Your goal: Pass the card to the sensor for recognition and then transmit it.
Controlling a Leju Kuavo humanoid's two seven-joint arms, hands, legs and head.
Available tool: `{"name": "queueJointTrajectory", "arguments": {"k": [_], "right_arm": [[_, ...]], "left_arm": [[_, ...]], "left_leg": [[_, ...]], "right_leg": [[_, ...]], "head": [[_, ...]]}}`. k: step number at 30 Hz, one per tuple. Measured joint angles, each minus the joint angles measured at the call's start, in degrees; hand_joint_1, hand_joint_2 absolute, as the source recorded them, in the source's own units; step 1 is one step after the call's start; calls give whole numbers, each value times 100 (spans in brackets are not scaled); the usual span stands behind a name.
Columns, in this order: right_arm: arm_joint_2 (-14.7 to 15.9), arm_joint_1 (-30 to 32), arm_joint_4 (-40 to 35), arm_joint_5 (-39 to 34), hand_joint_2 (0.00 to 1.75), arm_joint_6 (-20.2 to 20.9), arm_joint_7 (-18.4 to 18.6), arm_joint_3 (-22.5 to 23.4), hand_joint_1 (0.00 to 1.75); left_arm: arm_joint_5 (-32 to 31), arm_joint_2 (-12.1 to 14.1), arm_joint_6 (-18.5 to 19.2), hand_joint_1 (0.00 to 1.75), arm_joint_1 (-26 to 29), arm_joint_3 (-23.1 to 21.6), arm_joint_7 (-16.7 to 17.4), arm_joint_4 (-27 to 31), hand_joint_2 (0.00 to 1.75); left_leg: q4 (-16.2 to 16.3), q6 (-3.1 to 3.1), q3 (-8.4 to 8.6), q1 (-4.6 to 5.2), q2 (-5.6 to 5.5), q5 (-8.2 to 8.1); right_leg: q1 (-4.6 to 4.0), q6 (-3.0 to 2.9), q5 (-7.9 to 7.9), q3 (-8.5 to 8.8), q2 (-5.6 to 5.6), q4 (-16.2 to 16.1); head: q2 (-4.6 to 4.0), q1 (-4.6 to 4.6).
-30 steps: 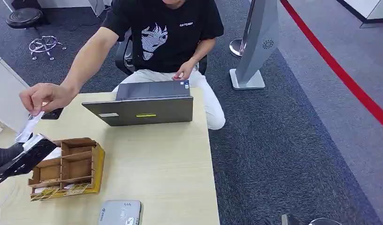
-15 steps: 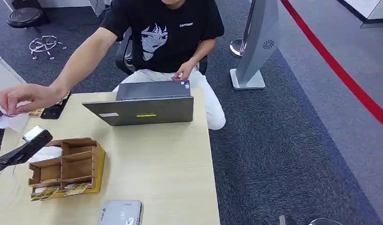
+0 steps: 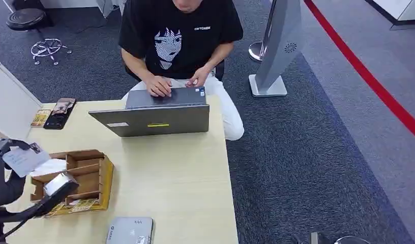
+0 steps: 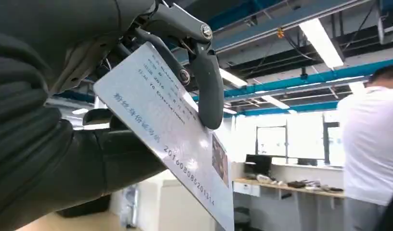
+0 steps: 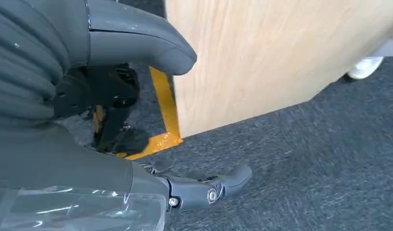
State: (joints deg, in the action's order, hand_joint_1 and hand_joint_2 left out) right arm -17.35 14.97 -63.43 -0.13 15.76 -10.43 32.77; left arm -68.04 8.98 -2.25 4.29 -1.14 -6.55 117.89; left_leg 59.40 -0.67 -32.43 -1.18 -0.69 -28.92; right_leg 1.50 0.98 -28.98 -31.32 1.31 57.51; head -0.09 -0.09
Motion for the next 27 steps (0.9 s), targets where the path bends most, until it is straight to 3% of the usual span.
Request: {"name": "queueJointTrajectory", "arguments": {"k": [7, 13, 27], "right_arm": [[0, 32, -173, -245, 175, -116, -20, -68, 0], [0, 43, -267, -252, 175, -138, -63, -88, 0], [0, 30, -291, 83, 175, -13, -63, -86, 0]], "left_arm": [[236, -510, -234, 175, 1203, -336, -265, 440, 175], [346, -670, -193, 175, 1788, -583, -202, 460, 175], [444, -723, 37, 175, 2102, -1049, 203, -481, 175]], "left_leg": [[0, 2, 1, 0, 0, -3], [0, 2, 2, -1, 0, -2], [0, 2, 0, 0, -3, -2]], "right_leg": [[0, 0, -2, -2, -1, -1], [0, 0, -1, -2, -2, -1], [0, 1, -1, 1, -6, -1]], "head": [[0, 0], [0, -2], [0, -4]]}}
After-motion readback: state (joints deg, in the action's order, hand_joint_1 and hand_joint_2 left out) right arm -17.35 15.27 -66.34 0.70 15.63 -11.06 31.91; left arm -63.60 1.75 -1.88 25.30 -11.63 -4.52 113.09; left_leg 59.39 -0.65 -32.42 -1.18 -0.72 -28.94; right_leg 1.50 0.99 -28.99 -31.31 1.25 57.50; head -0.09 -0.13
